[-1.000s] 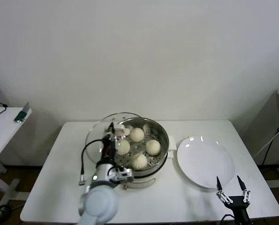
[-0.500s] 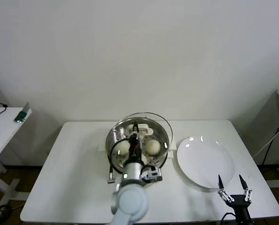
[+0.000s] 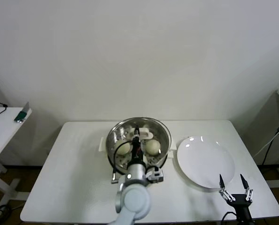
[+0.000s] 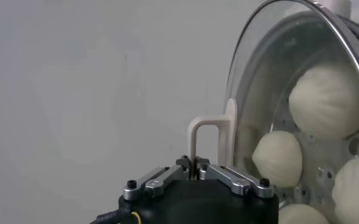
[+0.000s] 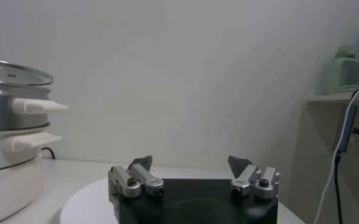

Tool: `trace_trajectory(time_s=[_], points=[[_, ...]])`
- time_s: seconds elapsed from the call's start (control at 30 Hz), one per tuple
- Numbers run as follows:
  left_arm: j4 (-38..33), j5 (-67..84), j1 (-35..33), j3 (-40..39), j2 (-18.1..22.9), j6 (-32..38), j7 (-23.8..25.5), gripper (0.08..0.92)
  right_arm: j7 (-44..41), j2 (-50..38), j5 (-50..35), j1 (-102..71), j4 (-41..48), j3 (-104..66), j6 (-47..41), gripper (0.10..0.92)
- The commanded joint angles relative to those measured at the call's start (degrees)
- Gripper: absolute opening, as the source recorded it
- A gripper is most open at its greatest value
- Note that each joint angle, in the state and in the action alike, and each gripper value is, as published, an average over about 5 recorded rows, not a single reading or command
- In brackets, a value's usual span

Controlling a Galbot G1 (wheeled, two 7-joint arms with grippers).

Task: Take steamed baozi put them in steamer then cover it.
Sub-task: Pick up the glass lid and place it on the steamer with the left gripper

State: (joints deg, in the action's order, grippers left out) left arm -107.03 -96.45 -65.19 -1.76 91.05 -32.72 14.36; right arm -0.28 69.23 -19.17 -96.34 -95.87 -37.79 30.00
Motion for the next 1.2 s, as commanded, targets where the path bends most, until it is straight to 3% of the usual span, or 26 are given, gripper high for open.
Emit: trace_trajectory(time_s=[0.03,1.0,1.2], points=[[1.23,-0.90,0.07,0.23,-0.50,0.03,-0.20,0.134,0.00,0.12,-0.07,0.07,-0.01,-0.02,0.12,0.823],[2.31,-0.62,-0.13,0.66,-1.53,1.71,-0.71,0.134,0.00,0.99,0.97,0.15,0.29,0.15,0.68,0.823],[-0.47,0.62,-0.38,0.24,-2.63,1.83,0.34,0.236,-0.01,1.01,0.99,0.17,-0.05,0.07,0.39,0.823]])
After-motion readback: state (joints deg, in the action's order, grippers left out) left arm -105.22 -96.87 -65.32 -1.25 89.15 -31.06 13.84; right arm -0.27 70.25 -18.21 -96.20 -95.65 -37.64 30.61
